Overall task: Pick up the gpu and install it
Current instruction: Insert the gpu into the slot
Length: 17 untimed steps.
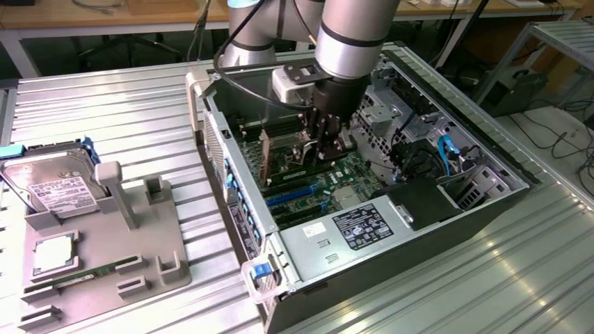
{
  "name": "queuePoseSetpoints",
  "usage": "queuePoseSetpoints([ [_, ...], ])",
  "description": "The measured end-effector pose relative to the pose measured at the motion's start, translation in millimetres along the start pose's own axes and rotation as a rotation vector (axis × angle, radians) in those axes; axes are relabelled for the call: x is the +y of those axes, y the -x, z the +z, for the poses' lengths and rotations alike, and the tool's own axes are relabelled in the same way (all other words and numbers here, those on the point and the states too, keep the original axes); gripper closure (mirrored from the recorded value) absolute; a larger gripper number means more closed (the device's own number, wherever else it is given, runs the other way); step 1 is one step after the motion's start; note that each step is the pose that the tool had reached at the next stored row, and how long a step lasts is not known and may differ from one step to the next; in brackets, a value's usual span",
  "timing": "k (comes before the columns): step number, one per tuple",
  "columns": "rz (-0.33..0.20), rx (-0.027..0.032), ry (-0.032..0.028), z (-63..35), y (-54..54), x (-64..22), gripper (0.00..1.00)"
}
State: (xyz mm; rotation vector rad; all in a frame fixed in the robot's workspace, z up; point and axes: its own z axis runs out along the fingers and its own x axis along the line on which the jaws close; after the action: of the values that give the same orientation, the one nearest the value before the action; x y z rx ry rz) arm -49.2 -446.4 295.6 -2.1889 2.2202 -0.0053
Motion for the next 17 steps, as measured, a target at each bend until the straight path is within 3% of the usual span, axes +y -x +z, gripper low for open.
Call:
queuePoseSetpoints([
  [13,0.001,0.0,0.0,7.7,-4.8,5.8,0.72],
  [14,0.001,0.0002,0.0001,8.9,-6.1,10.4,0.72],
  [15,0.001,-0.003,0.0,14.0,-11.2,11.5,0.72],
  [16,0.001,-0.0334,0.0006,21.3,-11.9,12.9,0.72],
  [17,0.002,-0.0631,0.0009,25.6,-19.3,13.9,0.72],
])
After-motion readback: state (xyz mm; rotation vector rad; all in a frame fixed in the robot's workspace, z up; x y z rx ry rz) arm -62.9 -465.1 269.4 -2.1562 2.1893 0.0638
